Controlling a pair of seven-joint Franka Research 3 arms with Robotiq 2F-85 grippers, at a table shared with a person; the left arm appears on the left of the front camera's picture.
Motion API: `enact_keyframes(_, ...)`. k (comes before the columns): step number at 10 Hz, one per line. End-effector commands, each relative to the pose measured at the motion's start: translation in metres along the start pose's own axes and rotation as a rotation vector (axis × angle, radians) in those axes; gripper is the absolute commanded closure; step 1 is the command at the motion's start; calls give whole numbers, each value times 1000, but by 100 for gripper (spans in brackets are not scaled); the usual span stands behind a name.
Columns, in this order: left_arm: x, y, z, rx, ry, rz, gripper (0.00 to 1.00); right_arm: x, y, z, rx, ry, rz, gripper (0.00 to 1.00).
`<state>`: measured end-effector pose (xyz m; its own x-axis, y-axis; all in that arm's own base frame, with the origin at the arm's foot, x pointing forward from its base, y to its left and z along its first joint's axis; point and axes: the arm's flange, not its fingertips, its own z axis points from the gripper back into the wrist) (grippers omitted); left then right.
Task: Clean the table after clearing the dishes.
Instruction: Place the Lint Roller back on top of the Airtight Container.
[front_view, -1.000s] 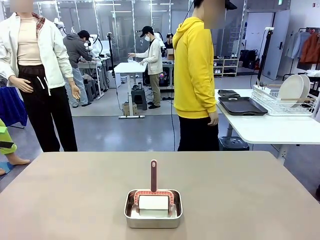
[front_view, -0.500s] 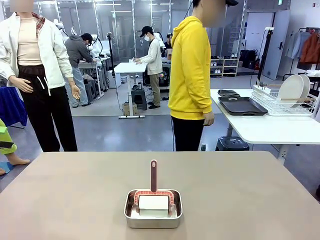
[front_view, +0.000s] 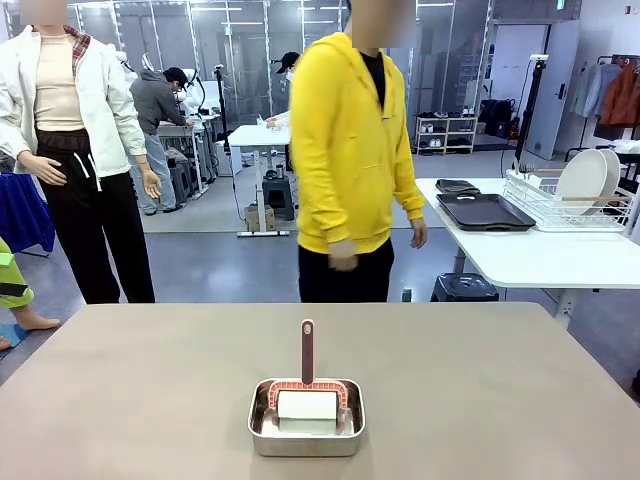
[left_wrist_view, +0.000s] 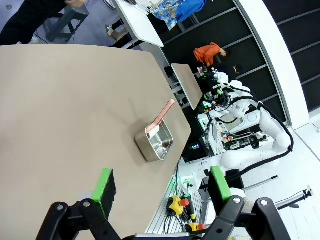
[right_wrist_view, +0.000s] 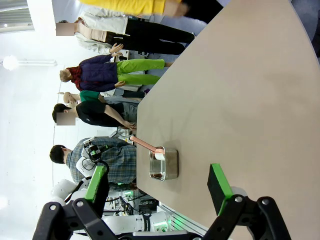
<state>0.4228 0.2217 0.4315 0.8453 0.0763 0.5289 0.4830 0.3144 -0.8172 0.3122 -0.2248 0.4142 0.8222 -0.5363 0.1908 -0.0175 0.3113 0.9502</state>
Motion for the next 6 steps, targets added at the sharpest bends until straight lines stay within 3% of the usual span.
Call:
enact_keyframes(1, -2, -3, 2, 1, -7, -2, 6, -2, 2, 0, 12, -1, 9, 0)
enact_keyframes(6, -2, -3, 2, 1, -7, -2, 6, -2, 2, 0, 12, -1, 9, 0)
